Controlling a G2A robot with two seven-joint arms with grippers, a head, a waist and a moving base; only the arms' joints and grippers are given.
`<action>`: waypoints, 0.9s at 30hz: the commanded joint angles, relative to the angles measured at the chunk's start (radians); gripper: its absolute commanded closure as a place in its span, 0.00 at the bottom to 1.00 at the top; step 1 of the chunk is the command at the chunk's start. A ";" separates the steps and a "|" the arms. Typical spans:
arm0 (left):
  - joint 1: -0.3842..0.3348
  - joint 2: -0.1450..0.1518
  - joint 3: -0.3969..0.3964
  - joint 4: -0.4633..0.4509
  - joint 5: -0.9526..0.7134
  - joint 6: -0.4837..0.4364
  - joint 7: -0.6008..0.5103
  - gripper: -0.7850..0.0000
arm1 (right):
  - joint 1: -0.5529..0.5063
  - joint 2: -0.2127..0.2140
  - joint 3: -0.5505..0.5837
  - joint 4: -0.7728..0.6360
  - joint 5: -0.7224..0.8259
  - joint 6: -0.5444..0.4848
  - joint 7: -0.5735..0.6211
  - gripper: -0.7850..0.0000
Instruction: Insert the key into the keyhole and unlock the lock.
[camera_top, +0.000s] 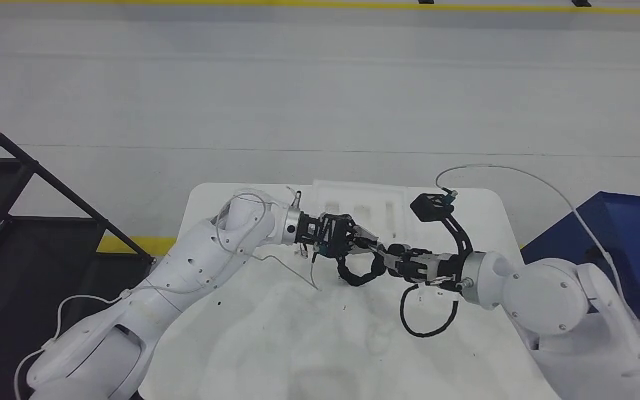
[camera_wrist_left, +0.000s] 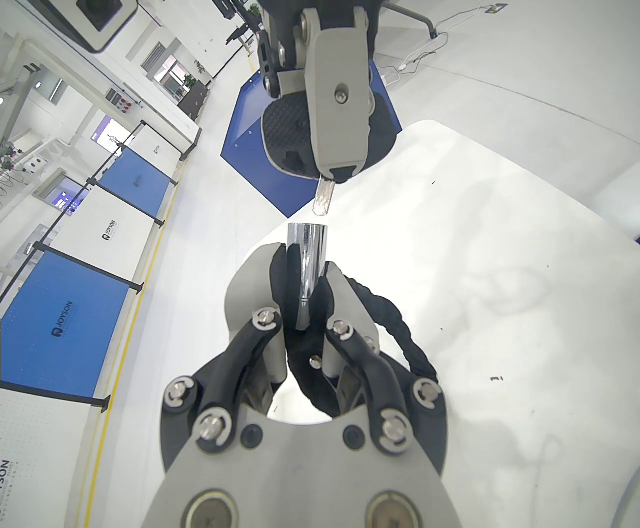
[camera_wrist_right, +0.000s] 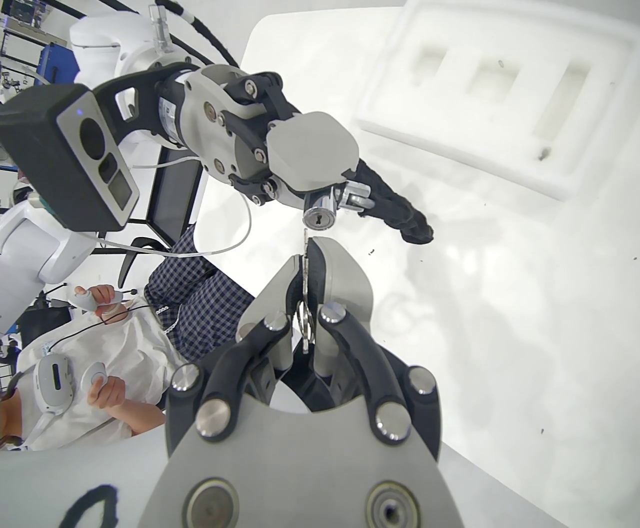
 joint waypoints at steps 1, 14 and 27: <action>0.000 0.001 0.000 -0.001 0.005 0.000 0.005 1.00 | 0.002 0.000 -0.004 0.004 0.000 0.001 0.001 1.00; -0.002 0.004 0.002 -0.012 0.044 -0.003 0.017 1.00 | 0.009 0.003 -0.012 0.009 -0.004 0.006 0.003 1.00; -0.003 0.005 0.001 -0.011 0.054 -0.001 0.031 1.00 | 0.013 0.007 -0.017 0.014 -0.005 0.008 0.009 1.00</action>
